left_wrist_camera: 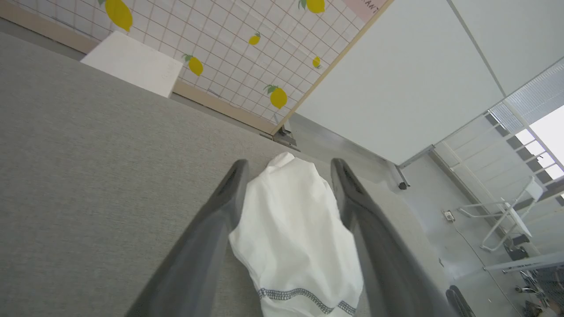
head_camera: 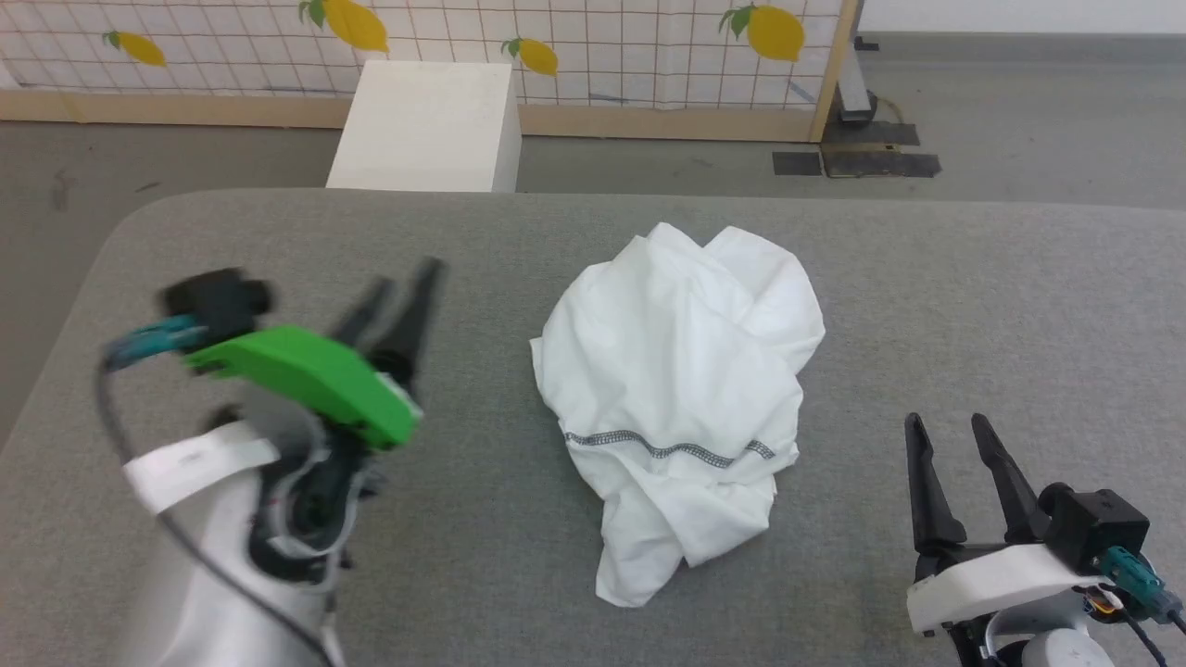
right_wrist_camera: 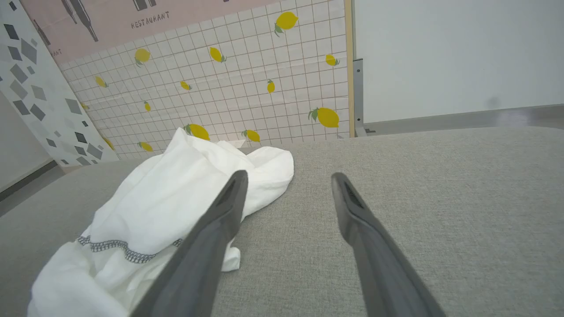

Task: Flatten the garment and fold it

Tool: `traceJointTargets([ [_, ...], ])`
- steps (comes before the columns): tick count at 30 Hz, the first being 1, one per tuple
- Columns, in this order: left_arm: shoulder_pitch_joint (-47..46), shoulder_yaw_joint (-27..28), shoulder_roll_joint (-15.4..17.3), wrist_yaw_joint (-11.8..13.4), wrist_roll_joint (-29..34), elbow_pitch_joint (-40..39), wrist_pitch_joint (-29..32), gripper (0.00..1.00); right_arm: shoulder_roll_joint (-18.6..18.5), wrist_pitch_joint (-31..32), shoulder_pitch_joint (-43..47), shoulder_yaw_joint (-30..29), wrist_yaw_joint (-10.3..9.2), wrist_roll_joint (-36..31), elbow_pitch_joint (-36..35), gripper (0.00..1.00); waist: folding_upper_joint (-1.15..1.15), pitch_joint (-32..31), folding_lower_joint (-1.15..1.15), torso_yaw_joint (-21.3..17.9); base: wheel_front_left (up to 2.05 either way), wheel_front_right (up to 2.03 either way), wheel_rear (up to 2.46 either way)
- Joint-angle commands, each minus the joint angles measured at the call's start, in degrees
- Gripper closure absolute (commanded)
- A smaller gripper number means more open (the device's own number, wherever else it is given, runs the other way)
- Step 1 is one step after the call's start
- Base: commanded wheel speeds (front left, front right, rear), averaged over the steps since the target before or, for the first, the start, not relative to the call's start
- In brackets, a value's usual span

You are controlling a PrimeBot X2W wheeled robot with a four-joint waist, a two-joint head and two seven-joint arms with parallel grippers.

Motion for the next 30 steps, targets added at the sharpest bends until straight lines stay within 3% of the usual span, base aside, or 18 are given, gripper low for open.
traceJointTargets([
  [1, 1.56, 1.2, 1.32, 0.11, 2.29, -1.22, -3.13, 0.0, -0.04, -0.32, 0.52, 0.06, -0.09, 0.46, 0.12, 0.0, 0.0, -0.38, 0.0, 0.48, 0.0, 0.0, 0.0],
  [7, 8.57, 4.51, 4.94, -0.52, 15.22, -3.09, -24.28, 0.0, -0.04, 0.77, 0.74, 0.96, -0.09, 0.09, 0.66, 0.0, 0.0, -0.59, 0.0, 1.61, 0.0, 0.0, 0.0],
  [10, 11.93, 3.97, 4.79, -0.48, 19.8, -2.18, -29.92, 0.0, -0.04, 2.15, 0.69, 0.83, -0.09, -0.37, 0.31, 0.0, 0.0, -0.62, 0.0, 1.99, 0.0, 0.0, 0.0],
  [18, 17.59, 4.01, 0.79, -0.99, 26.87, -1.31, -31.67, 0.0, -0.04, 12.08, -0.62, 4.26, -0.09, -1.35, -3.87, 0.0, 0.0, -0.27, 0.0, 2.55, 0.0, 0.0, 0.0],
  [25, 19.45, 4.93, -2.82, -2.03, 28.63, -0.61, -31.69, 0.0, -0.04, 33.11, -3.49, 17.81, -0.09, -3.67, -11.52, 0.0, 0.0, 0.32, 0.0, 3.21, 0.0, 0.0, 0.0],
  [30, 19.13, 5.55, -4.19, -3.15, 29.22, 0.05, -31.69, 0.0, -0.04, 42.82, -6.04, 23.28, -0.09, -5.19, -10.48, 0.0, 0.0, 0.95, 0.0, 4.45, 0.0, 0.0, 0.0],
])
